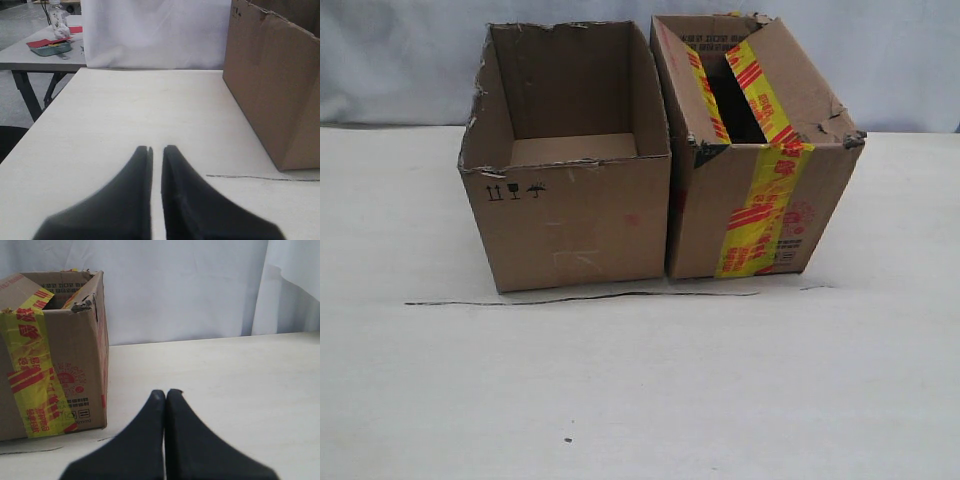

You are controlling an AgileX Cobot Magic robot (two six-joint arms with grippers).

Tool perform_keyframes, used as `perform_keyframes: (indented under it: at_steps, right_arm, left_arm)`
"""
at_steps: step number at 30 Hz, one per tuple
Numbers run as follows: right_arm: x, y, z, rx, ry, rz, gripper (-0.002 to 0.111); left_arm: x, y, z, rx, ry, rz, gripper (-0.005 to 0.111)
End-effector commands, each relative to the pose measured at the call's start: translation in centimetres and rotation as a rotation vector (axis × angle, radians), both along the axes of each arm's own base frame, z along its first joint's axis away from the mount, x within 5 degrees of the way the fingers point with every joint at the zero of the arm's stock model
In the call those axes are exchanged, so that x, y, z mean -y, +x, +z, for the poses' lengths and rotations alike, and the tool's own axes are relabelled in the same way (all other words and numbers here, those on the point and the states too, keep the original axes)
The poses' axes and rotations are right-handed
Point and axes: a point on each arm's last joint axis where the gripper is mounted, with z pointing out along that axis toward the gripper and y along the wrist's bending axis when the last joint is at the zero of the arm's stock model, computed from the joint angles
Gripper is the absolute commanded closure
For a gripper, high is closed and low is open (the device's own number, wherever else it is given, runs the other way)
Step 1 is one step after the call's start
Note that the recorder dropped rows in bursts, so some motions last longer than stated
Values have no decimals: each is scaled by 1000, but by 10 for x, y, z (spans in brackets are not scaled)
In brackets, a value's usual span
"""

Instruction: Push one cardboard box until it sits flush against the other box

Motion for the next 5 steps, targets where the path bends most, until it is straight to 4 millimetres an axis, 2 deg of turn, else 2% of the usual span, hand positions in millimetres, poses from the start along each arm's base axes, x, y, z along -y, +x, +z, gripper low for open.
perform_keyframes:
  at_steps: [1,5]
  right_arm:
    - [0,0,-1,2,-12,3,109]
    - [0,0,-1,2,-12,3,109]
  left_arm:
    - [0,0,0,9,-4,4,107]
    - [0,0,0,9,-4,4,107]
